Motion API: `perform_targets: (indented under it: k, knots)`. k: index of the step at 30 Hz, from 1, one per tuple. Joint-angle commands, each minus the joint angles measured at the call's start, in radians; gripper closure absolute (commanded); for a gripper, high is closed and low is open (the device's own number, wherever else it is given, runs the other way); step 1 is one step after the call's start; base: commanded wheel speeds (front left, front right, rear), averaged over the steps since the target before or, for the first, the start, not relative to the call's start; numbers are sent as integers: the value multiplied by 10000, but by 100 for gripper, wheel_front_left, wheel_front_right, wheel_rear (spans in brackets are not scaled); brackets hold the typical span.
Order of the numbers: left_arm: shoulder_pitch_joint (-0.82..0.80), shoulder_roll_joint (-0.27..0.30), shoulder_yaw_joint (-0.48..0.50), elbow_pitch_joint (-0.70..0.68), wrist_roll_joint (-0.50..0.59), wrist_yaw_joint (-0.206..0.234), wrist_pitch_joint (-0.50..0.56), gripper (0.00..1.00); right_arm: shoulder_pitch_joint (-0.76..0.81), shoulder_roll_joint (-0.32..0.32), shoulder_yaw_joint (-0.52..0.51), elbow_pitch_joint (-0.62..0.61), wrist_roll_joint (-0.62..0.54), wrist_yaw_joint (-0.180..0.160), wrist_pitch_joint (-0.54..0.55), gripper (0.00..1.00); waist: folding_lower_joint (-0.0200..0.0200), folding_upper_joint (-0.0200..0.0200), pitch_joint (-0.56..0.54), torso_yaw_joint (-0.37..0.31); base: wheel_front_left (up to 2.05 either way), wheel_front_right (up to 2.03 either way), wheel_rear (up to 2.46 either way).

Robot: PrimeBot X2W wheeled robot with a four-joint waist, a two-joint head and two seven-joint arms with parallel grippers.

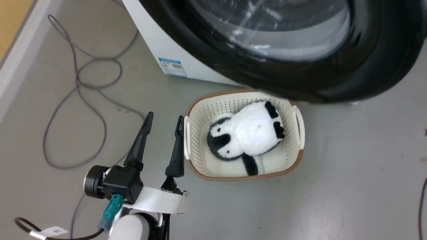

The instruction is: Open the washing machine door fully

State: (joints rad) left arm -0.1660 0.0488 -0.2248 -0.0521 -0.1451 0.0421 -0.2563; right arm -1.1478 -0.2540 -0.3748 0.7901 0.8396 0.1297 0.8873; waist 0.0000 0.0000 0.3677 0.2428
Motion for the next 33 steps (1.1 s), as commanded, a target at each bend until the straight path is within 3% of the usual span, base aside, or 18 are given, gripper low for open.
perform_targets:
  k: [1,12,21,26,33]
  knots:
    - [77,14,39,47,-86,25,-55,0,467,210,-14,-209,33,10,178,100,0,0,-272,-54,0,0,0]
    - [504,14,37,322,-168,-44,-55,0,2841,1150,-276,-1983,634,10,949,100,0,0,-1593,-138,0,0,0]
    - [1000,14,242,470,-172,-107,-55,0,4924,1954,125,-3680,1490,10,1499,100,0,0,-2438,-215,0,0,0]
    - [1243,14,388,528,-152,-180,-55,0,5858,2029,866,-4153,2390,10,1650,100,0,0,-2818,-212,0,0,0]
    - [1569,14,416,614,-185,-243,-55,0,7086,2035,2677,-4655,4105,10,922,100,0,0,-3196,-114,0,0,0]
